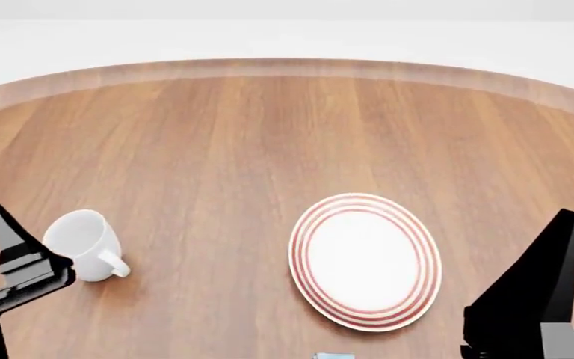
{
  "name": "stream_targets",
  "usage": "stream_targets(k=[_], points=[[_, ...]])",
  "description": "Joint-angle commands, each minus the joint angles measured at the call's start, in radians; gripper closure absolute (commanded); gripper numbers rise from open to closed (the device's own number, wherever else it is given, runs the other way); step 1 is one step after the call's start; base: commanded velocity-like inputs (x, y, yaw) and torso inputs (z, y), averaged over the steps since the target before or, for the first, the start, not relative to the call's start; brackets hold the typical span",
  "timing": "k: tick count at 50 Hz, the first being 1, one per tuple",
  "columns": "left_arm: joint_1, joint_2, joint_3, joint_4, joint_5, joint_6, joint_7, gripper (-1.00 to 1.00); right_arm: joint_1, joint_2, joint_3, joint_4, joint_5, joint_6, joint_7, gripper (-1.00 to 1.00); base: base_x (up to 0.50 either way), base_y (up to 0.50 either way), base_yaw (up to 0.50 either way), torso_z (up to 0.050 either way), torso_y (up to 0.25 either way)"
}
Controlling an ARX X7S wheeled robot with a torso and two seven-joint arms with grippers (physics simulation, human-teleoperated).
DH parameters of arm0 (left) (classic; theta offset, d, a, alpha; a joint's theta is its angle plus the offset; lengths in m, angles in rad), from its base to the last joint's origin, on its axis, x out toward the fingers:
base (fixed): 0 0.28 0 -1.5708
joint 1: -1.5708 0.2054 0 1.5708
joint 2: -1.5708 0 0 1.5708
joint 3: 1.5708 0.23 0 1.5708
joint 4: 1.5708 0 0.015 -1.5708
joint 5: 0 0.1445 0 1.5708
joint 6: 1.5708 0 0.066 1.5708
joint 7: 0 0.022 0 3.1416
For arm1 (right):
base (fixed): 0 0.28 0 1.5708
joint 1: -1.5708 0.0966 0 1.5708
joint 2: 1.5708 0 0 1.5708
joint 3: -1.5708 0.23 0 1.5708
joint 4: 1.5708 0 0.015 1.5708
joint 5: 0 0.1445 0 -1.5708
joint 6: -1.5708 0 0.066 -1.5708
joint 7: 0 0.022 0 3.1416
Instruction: Pick up the white mug and put it on the plate, and put the chocolate pudding to the right of the plate.
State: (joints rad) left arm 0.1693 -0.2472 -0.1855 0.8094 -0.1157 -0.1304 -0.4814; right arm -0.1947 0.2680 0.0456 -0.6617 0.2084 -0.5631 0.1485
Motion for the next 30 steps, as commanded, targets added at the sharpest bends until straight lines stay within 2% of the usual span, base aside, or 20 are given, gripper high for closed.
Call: stream_targets(k=[1,4,11,15,20,25,30], points=[[-0.129,0.011,0.050,0.080,-0.133,-0.399,0.024,-1.00,-0.003,-0.013,0.016,0.007,-0.017,-0.005,-0.017,-1.00,0.00,0.00,0.00,0.000,0.000],[-0.204,0.011,0.065,0.106,-0.178,-0.551,-0.005,-1.00,-0.004,-0.012,0.015,0.004,-0.018,-0.004,-0.015,-1.00,0.00,0.00,0.00,0.000,0.000],[-0.368,0.008,0.109,0.139,-0.221,-0.786,-0.061,-1.00,-0.002,-0.009,0.012,0.001,-0.018,0.000,-0.010,-1.00,0.00,0.00,0.00,0.000,0.000],[-0.470,0.041,0.118,0.144,-0.265,-0.938,-0.099,-1.00,-0.003,-0.007,0.010,0.000,-0.018,-0.001,-0.009,-1.00,0.00,0.00,0.00,0.000,0.000],[-0.651,0.132,0.073,0.108,-0.333,-1.192,-0.156,-1.00,-0.007,-0.004,0.010,-0.005,-0.017,0.000,-0.006,-1.00,0.00,0.00,0.00,0.000,0.000],[-0.752,0.191,0.021,0.054,-0.379,-1.320,-0.167,-1.00,-0.006,-0.002,0.009,-0.003,-0.016,0.001,-0.003,-1.00,0.00,0.00,0.00,0.000,0.000],[-0.826,0.239,-0.035,-0.024,-0.414,-1.347,-0.202,-1.00,-0.004,-0.002,0.002,-0.002,-0.018,0.002,-0.002,-1.00,0.00,0.00,0.00,0.000,0.000]])
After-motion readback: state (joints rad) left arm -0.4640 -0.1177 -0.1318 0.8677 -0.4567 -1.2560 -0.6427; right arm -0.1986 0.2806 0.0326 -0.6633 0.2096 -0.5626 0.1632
